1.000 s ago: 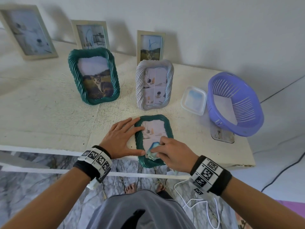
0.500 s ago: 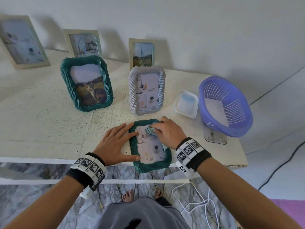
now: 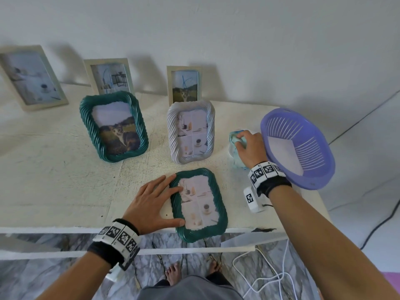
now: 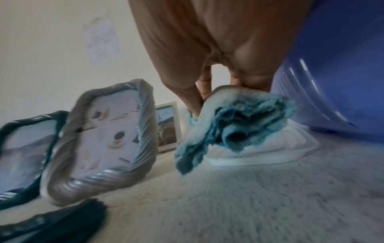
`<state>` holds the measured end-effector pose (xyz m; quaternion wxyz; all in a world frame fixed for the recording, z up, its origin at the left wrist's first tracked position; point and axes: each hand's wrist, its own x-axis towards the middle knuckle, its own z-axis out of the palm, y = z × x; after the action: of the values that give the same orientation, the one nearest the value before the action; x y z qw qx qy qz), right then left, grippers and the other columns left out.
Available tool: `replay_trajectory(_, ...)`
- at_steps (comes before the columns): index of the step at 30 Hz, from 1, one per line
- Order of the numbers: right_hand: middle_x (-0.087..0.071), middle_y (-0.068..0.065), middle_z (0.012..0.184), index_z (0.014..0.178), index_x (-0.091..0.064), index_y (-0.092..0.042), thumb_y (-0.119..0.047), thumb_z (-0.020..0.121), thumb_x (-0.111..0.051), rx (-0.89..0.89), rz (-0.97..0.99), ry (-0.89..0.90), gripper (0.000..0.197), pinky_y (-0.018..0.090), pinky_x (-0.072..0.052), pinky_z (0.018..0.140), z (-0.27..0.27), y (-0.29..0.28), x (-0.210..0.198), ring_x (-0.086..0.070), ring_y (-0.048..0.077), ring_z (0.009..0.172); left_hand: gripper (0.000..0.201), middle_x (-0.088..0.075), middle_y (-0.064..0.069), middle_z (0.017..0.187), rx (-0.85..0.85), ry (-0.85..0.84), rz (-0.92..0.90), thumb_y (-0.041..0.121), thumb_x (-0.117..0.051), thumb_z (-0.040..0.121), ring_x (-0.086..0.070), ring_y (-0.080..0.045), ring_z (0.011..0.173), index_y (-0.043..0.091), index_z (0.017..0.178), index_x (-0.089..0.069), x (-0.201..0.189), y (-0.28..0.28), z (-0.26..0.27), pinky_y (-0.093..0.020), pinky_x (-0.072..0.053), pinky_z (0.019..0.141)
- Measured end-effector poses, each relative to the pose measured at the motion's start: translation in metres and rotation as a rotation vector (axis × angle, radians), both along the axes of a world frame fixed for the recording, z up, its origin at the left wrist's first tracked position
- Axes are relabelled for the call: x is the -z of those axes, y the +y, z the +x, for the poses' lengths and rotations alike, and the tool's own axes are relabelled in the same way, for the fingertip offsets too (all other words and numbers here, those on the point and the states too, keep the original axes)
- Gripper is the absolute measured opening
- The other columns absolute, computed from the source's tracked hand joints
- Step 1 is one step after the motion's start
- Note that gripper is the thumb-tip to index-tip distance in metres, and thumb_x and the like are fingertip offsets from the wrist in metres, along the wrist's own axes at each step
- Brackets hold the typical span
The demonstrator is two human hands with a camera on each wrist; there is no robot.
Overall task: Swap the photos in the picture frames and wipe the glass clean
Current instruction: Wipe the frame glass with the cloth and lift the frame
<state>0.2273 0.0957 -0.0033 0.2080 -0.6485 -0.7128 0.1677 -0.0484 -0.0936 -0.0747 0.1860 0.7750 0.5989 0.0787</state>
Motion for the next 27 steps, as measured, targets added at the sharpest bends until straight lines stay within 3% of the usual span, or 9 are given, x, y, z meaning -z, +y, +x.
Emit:
replay_trajectory(2, -0.047, 0.022, 0.116, 0.115, -0.062, -0.007, -0.018, 0.098, -0.052, -0.006, 0.006, -0.011, 0.023, 0.019, -0.031, 0.076, -0.001, 0.011, 0.005, -0.054, 0.034, 0.095, 0.098, 0.009, 0.022, 0.162, 0.000, 0.002, -0.004, 0.098, -0.035, 0.068, 0.008, -0.003, 0.148, 0.048, 0.150, -0.020, 0.000, 0.000, 0.000, -0.032, 0.003, 0.119)
replay_trajectory(5, -0.043, 0.023, 0.123, 0.117, -0.064, -0.001, -0.011, 0.100, -0.043, -0.013, -0.043, -0.106, 0.028, 0.028, -0.038, 0.092, -0.001, 0.025, 0.010, -0.055, 0.038, 0.104, 0.098, 0.011, 0.023, 0.161, -0.005, 0.004, -0.008, 0.099, -0.034, 0.067, 0.010, -0.002, 0.148, 0.049, 0.150, -0.019, -0.001, 0.000, 0.000, -0.031, 0.004, 0.119)
replay_trajectory(9, -0.041, 0.021, 0.123, 0.126, -0.054, -0.003, -0.016, 0.092, -0.059, 0.001, -0.085, -0.456, 0.037, 0.038, -0.044, 0.095, -0.003, 0.032, 0.018, -0.053, 0.037, 0.104, 0.098, 0.011, 0.024, 0.161, -0.008, 0.003, -0.009, 0.099, -0.033, 0.066, 0.009, -0.003, 0.148, 0.050, 0.150, -0.019, -0.003, 0.001, 0.000, -0.033, 0.002, 0.119)
replay_trajectory(11, -0.041, 0.021, 0.123, 0.127, -0.049, -0.001, -0.015, 0.092, -0.058, -0.012, -0.066, -0.553, 0.039, 0.040, -0.043, 0.096, -0.006, 0.031, 0.019, -0.051, 0.037, 0.106, 0.098, 0.010, 0.024, 0.161, -0.012, -0.005, -0.007, 0.099, -0.034, 0.067, 0.008, -0.004, 0.149, 0.049, 0.150, -0.021, -0.003, 0.001, 0.000, -0.033, 0.002, 0.119)
replay_trajectory(13, -0.037, 0.023, 0.132, 0.128, -0.051, -0.001, -0.015, 0.092, -0.056, -0.033, -0.056, -0.632, 0.039, 0.042, -0.040, 0.101, -0.006, 0.031, 0.020, -0.046, 0.040, 0.115, 0.098, 0.010, 0.024, 0.161, -0.009, -0.002, -0.011, 0.099, -0.034, 0.067, 0.009, -0.003, 0.148, 0.050, 0.150, -0.020, -0.003, 0.001, 0.000, -0.032, 0.003, 0.119)
replay_trajectory(15, -0.023, 0.027, 0.149, 0.132, -0.049, 0.001, -0.018, 0.093, -0.053, -0.090, -0.075, -0.704, 0.044, 0.048, -0.027, 0.113, -0.006, 0.032, 0.022, -0.028, 0.045, 0.136, 0.098, 0.011, 0.024, 0.161, -0.006, 0.007, -0.012, 0.099, -0.033, 0.067, 0.010, -0.003, 0.148, 0.050, 0.150, -0.019, -0.003, 0.001, 0.000, -0.032, 0.003, 0.118)
replay_trajectory(17, -0.008, 0.025, 0.159, 0.146, -0.030, 0.004, -0.024, 0.098, -0.043, -0.127, -0.137, -0.682, 0.057, 0.052, -0.015, 0.120, -0.004, 0.032, 0.029, -0.006, 0.042, 0.147, 0.098, 0.009, 0.023, 0.161, -0.007, -0.002, -0.008, 0.099, -0.034, 0.067, 0.008, -0.005, 0.149, 0.048, 0.150, -0.021, -0.003, 0.001, 0.001, -0.032, 0.003, 0.118)
replay_trajectory(21, 0.010, 0.021, 0.161, 0.154, 0.005, -0.006, -0.049, 0.103, -0.024, -0.112, -0.353, -0.525, 0.073, 0.050, -0.003, 0.120, 0.003, 0.031, 0.041, 0.007, 0.036, 0.149, 0.098, 0.011, 0.023, 0.161, -0.003, 0.001, -0.014, 0.099, -0.035, 0.067, 0.010, -0.004, 0.148, 0.049, 0.150, -0.020, -0.004, 0.001, 0.001, -0.030, 0.005, 0.117)
replay_trajectory(27, 0.016, 0.017, 0.161, 0.154, 0.010, -0.010, -0.053, 0.102, -0.021, -0.123, -0.375, -0.496, 0.075, 0.047, 0.001, 0.120, 0.004, 0.029, 0.040, 0.012, 0.033, 0.149, 0.097, 0.012, 0.023, 0.161, 0.000, 0.004, -0.011, 0.098, -0.034, 0.069, 0.011, -0.004, 0.148, 0.049, 0.151, -0.018, -0.003, 0.002, 0.001, -0.031, 0.005, 0.118)
